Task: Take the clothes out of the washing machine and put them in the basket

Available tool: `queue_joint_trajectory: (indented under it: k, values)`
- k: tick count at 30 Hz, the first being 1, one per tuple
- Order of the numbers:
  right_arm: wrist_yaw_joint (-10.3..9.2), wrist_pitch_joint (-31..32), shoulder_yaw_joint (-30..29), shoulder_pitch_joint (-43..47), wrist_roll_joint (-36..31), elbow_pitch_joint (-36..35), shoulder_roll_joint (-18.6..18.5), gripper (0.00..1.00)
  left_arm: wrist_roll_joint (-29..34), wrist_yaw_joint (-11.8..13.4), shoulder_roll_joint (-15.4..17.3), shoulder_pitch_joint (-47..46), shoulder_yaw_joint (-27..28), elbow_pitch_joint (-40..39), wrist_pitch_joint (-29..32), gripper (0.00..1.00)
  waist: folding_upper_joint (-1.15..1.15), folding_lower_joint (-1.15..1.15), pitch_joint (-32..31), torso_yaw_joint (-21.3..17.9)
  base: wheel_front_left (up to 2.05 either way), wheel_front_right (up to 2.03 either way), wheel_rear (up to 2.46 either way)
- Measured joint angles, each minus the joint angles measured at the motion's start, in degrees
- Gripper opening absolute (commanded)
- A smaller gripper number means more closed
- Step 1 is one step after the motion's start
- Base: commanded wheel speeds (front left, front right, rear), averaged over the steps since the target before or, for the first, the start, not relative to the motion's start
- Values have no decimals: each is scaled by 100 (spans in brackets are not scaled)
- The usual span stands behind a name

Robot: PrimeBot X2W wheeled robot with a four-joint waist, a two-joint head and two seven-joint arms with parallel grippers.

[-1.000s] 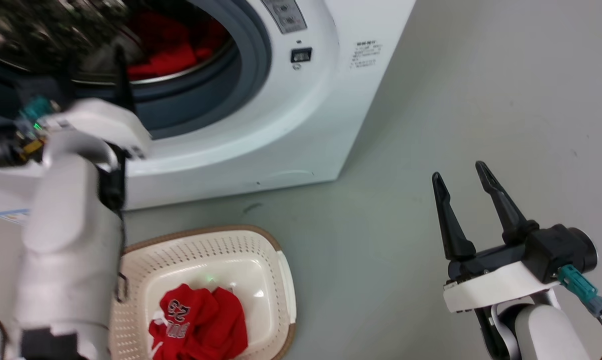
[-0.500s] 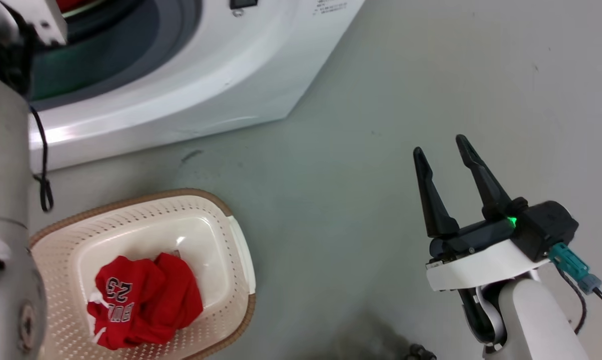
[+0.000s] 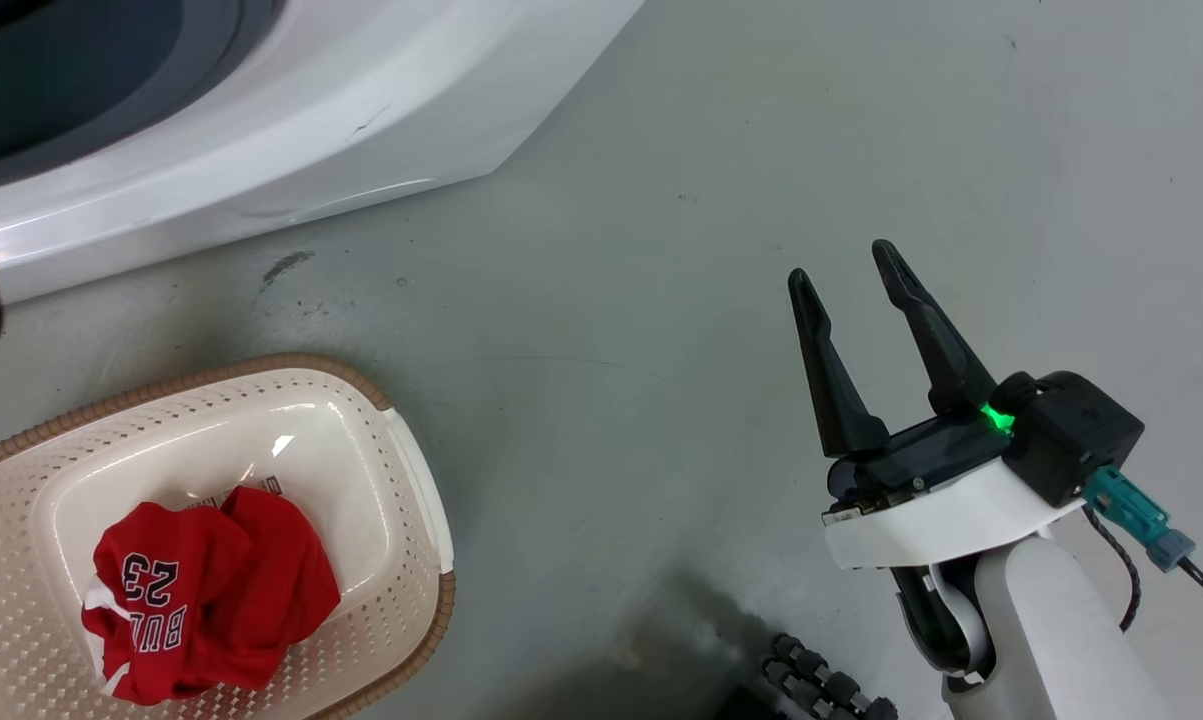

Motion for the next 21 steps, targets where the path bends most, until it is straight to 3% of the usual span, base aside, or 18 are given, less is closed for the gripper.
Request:
queue_joint_trajectory:
  k: [3, 4, 8, 14, 21]
  values:
    - [0, 0, 4, -1, 15, -9, 0, 100, -54, 33, 14, -156, 3, 92, 457, 100, 0, 0, 30, -27, 0, 0, 0]
    - [0, 0, 4, -2, 18, -9, 0, 100, -67, 56, 15, -202, 12, 134, 624, 47, 0, 0, 36, -28, 0, 0, 0]
    - [0, 0, 14, -16, 27, -8, 0, 100, -158, 115, -11, -296, 43, 175, 1006, 0, 0, 0, 51, -29, 0, 0, 0]
    - [0, 0, 4, -52, 42, 13, 0, 100, -208, 281, -19, -127, 41, 27, 837, 0, 0, 0, -3, -27, 0, 0, 0]
    - [0, -1, -34, -70, -14, 76, 1, 100, -188, 456, 3, 515, -9, -419, -583, 0, 0, 0, -303, 19, 0, 0, 0]
